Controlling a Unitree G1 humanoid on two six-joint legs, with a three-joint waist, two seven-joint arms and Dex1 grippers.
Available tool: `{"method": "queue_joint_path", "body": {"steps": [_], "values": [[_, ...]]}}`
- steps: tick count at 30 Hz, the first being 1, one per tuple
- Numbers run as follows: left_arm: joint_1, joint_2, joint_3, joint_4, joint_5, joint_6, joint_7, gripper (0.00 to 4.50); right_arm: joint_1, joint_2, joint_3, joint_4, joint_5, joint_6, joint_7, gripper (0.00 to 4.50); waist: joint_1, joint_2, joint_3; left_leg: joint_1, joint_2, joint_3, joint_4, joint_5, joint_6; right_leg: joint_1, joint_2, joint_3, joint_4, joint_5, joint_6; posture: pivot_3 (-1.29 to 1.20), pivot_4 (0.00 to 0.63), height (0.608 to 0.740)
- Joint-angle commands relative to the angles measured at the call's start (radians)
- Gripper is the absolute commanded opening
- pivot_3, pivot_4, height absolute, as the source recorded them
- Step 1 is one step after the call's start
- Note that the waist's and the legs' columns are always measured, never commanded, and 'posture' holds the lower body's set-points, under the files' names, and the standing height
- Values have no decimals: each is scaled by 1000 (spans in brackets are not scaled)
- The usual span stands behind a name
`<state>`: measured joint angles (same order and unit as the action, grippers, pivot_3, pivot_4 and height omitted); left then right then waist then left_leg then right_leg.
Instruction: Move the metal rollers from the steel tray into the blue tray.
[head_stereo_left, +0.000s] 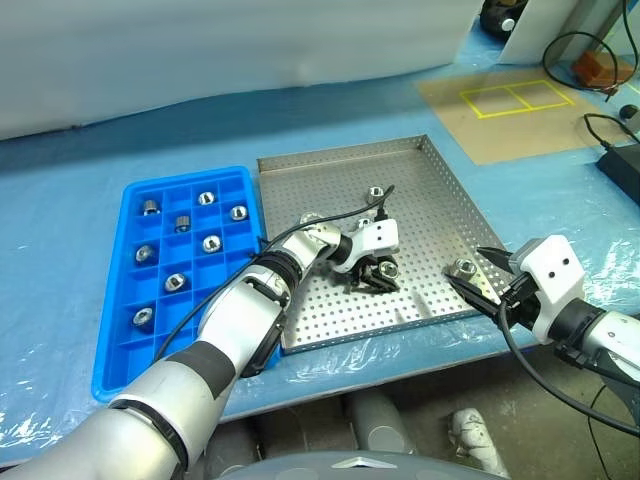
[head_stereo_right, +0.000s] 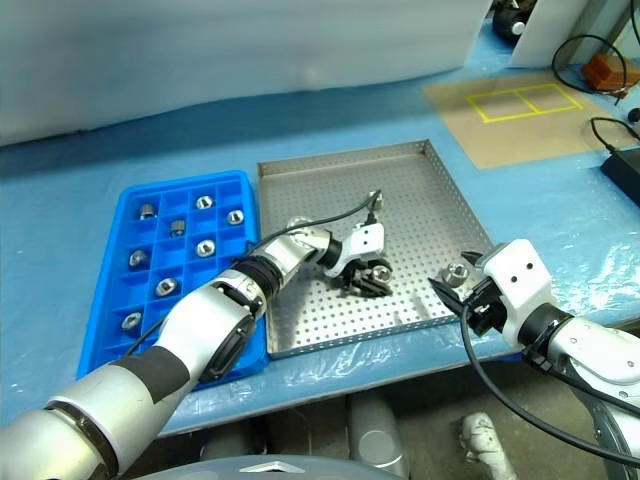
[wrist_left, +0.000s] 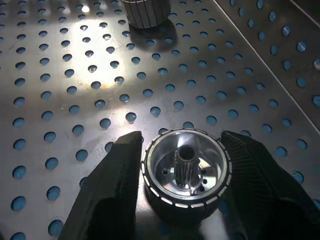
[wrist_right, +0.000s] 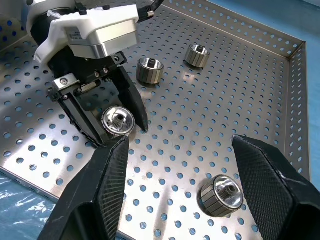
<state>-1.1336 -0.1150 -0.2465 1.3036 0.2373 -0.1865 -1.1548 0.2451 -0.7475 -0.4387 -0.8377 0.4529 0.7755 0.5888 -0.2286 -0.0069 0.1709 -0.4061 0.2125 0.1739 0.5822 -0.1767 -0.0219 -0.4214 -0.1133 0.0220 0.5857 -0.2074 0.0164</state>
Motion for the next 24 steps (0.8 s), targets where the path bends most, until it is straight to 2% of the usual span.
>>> {"method": "queue_joint_path", "body": {"steps": [1, 7, 14, 20, 24], "values": [[11, -2, -13, 5, 15, 16, 6, 1780, -13, -17, -6, -15, 20, 3, 10, 3359, -2, 0, 0, 0, 0, 0, 0, 0, 0, 0, 0, 0, 0, 0, 0, -692, 150, 740], [4, 1, 5, 0, -2, 12, 1, 1780, -27, -25, 1, -3, 25, 5, 19, 3359, -3, 0, 0, 0, -3, 0, 0, -1, 1, 0, -3, 0, 0, 0, 0, -677, 150, 740], [-51, 10, 81, -24, -77, 36, -27, 1780, -55, -38, 22, 16, 28, 3, 28, 3359, -3, 0, 0, -1, -6, 0, 0, -1, 3, 0, -7, -1, 0, 0, 1, -639, 150, 740], [-124, 73, 157, -66, -160, 72, -114, 1780, -131, -56, 80, 78, 18, -24, 48, 3359, -1, 0, 0, -1, -7, 0, 0, -1, 3, 0, -10, -3, 0, 0, 1, -587, 150, 740], [-150, 154, 181, -98, -185, 78, -139, 1780, -202, -54, 151, 139, 2, -60, 62, 3359, 4, 0, 0, -2, -7, 0, 0, -2, 4, 0, -10, -4, 0, 0, 1, -522, 150, 740]]}}
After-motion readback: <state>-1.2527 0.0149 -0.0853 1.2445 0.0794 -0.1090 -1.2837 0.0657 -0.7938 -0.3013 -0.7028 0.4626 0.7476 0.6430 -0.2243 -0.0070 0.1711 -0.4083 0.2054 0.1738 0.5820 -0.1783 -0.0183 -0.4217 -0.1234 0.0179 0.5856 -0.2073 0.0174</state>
